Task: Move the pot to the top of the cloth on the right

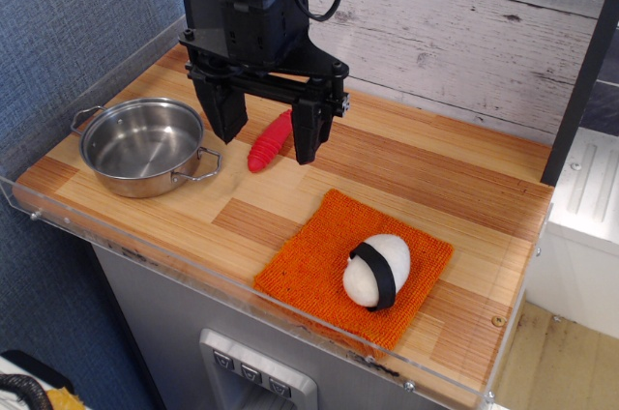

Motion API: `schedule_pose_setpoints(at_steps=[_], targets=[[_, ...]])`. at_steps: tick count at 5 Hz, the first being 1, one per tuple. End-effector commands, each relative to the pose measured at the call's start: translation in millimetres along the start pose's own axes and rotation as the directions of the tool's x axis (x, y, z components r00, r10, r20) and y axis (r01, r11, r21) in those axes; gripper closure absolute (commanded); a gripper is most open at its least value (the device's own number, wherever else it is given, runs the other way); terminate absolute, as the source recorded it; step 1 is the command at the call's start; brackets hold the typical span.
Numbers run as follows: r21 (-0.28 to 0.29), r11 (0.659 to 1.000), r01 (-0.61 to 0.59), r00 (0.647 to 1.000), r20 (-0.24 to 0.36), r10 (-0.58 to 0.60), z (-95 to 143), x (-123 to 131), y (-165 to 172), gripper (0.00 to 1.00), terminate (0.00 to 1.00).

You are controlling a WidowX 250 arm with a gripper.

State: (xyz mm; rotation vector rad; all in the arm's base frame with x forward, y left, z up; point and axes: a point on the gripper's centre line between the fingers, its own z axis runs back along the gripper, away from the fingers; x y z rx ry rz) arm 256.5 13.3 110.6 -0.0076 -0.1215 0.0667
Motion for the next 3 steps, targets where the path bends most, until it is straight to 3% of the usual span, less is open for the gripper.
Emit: schedule_pose_setpoints(at_steps=[1,2,3], targets=[[0.0,1.0,0.0,1.0,0.0,0.0,0,0,0,0.0,0.0],[0.018,1.0,-0.017,1.0,0.011,0.017,3,2,30,0.0,0.0],[0.025,0.999,0.021,0.996,0.086,-0.023,9,15,63,0.0,0.0]])
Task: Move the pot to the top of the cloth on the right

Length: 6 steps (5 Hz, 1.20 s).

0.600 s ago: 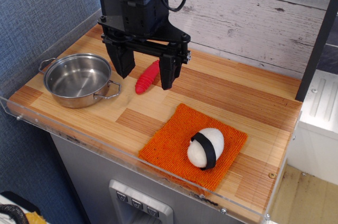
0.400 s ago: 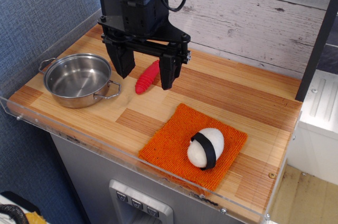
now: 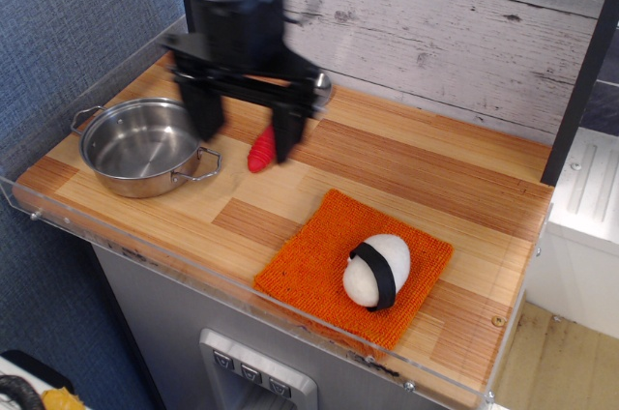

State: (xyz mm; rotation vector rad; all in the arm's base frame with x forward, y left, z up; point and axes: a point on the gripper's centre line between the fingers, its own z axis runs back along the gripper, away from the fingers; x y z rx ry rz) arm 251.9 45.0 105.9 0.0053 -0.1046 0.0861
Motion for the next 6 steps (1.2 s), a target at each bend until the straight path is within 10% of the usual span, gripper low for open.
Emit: schedule_pose_setpoints(at_steps=[1,6], targets=[[0.014,0.996,0.092,0.983,0.155,-0.093,6,32,60,0.0,0.0],[0.029,0.995,-0.098,0.989,0.11,0.095,-59,42,105,0.0,0.0]])
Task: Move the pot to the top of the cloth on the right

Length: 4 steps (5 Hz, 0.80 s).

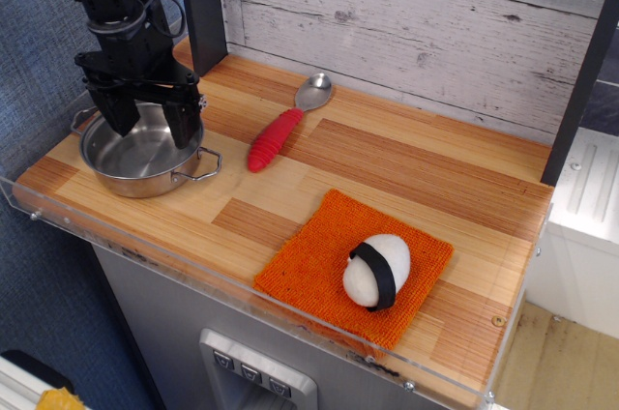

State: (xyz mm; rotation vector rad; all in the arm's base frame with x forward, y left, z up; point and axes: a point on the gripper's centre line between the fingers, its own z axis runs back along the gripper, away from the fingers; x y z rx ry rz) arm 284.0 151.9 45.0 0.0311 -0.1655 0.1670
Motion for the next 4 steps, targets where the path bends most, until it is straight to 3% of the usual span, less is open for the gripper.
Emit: schedule_pose_setpoints(at_steps=[1,4], targets=[[0.001,0.999,-0.033,0.998,0.059,0.033,5,11,0,0.0,0.0],[-0.02,0.998,-0.057,0.992,0.111,0.059,12,24,-12,0.0,0.0]])
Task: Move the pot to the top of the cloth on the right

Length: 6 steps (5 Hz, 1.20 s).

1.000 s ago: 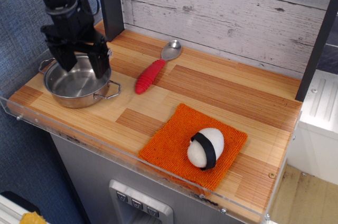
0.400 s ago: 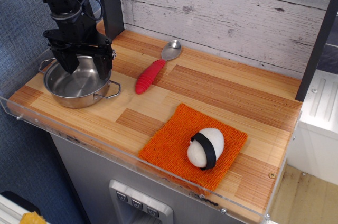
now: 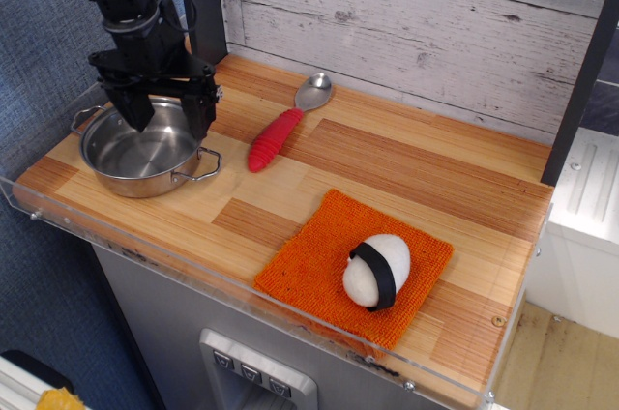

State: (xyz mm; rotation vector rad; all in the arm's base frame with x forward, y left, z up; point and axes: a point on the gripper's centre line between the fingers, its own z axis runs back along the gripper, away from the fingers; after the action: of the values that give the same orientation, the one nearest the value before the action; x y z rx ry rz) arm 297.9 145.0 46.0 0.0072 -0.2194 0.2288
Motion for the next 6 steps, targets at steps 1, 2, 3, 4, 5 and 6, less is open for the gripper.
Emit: schedule_pose_setpoints(at_steps=[1,2,3,4,5,6], targets=[[-0.004,1.0,0.014,0.999,0.05,-0.013,4,16,-12,0.0,0.0],[-0.015,1.0,0.023,1.0,0.016,-0.023,-11,15,-15,0.0,0.0],[-0.016,1.0,0.024,1.0,-0.013,-0.024,-20,14,-15,0.0,0.0],[-0.016,1.0,0.018,1.0,-0.019,-0.018,-23,12,-17,1.0,0.0],[-0.012,0.999,0.033,0.999,-0.028,-0.033,-21,11,-20,1.0,0.0],[-0.014,0.999,0.041,0.999,-0.036,-0.041,-20,11,-23,1.0,0.0]])
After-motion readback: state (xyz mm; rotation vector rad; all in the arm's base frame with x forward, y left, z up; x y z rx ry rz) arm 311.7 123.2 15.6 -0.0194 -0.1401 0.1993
